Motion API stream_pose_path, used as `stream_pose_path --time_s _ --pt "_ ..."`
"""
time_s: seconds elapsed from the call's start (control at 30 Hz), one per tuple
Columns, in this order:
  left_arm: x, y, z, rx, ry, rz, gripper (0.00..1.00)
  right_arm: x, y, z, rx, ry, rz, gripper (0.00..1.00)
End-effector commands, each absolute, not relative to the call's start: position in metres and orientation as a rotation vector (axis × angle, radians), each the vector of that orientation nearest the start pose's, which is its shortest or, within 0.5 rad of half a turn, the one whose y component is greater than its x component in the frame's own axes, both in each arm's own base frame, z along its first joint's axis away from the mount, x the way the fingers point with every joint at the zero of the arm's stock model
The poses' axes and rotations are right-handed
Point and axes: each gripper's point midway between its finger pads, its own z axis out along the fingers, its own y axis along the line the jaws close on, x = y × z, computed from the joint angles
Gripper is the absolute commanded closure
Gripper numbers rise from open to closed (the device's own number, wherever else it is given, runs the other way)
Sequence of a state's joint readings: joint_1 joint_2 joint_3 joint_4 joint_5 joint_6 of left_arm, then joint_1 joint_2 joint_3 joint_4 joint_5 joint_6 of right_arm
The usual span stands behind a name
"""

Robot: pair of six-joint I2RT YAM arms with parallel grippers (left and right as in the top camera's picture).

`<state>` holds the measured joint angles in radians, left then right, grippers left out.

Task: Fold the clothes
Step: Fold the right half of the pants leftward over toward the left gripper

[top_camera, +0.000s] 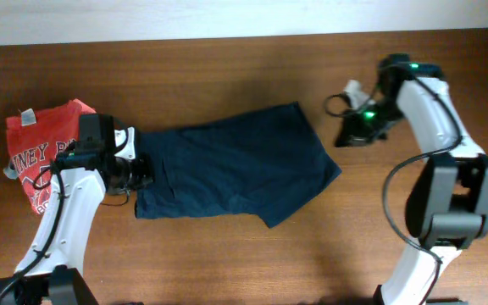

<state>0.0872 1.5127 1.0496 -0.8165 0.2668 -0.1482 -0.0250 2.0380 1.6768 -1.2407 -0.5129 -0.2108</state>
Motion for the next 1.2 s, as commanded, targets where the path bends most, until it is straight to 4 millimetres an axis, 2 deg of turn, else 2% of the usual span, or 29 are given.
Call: stream_pose_path --time_s 0.0,0.07,0.23,0.43,0.63,0.9,1.03,1.17 --pt "0.332 -0.013 0.11 -0.237 2.775 -0.364 0.99 0.385 0.14 0.122 -0.483 2.844 0.965 0.96" --pt "0.331 -0.014 0.11 -0.238 2.777 -0.364 0.99 0.388 0.167 0.121 -0.502 2.826 0.968 0.96" --pt "0.331 -0.015 0.118 -0.228 2.755 -0.368 0.99 0.393 0.218 0.115 -0.479 2.81 0.997 0.96" --pt "0.33 -0.016 0.135 -0.212 2.701 -0.372 1.0 0.388 0.279 0.091 -0.533 2.803 1.029 0.96" --pt "0.329 -0.024 0.151 -0.185 2.652 -0.424 1.0 0.382 0.316 0.053 -0.53 2.848 0.958 0.96" --pt "0.326 -0.048 0.157 -0.101 2.639 -0.511 0.99 0.353 0.359 0.008 -0.591 2.915 0.973 0.96" --pt "0.326 -0.06 0.162 -0.048 2.634 -0.522 0.99 0.345 0.371 0.004 -0.637 2.902 0.979 0.96" --pt "0.333 -0.065 0.179 -0.021 2.596 -0.523 0.99 0.344 0.38 0.006 -0.63 2.89 0.99 0.96"
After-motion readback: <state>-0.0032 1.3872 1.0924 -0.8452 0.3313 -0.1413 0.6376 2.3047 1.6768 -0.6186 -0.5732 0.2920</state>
